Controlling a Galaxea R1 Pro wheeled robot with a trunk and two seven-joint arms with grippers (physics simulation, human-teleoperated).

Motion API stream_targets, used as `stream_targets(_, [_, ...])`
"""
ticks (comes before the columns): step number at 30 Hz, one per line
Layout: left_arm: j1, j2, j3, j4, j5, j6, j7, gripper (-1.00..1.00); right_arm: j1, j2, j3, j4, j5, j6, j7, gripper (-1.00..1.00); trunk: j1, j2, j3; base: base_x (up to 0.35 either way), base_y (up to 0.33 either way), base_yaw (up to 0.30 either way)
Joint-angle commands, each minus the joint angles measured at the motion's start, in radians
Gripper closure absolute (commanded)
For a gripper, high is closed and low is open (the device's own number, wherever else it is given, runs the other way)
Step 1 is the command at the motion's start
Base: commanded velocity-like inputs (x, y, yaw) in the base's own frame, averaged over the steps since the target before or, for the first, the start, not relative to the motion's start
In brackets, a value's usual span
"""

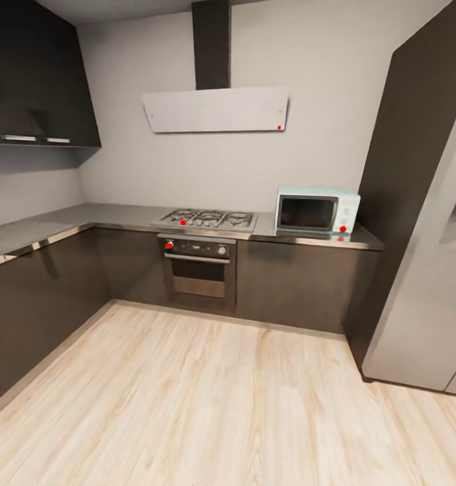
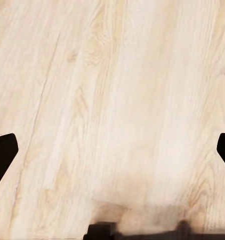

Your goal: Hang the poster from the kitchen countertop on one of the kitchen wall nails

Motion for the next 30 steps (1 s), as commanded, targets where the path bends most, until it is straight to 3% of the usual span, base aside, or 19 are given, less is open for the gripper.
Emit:
stream_targets(1, [0.0,0.0,0.001,-0.001,-0.001,-0.001,0.0,-1.0,0.0,0.0,0.0,0.001,0.0,-0.003,-0.001,-1.0,0.0,0.0,-0.001,0.0,0.0,0.274])
stream_targets(16, [0.0,0.0,0.001,-0.001,-0.001,-0.001,0.0,-1.0,0.0,0.0,0.002,0.001,0.0,-0.003,0.0,-1.0,0.0,0.0,-0.008,-0.006,0.013,0.27])
stream_targets(30, [0.0,0.0,0.001,-0.001,0.0,-0.001,0.0,-1.0,0.0,-0.001,0.002,0.001,0.002,-0.003,0.001,-1.0,0.0,0.0,-0.012,-0.138,0.228,0.123])
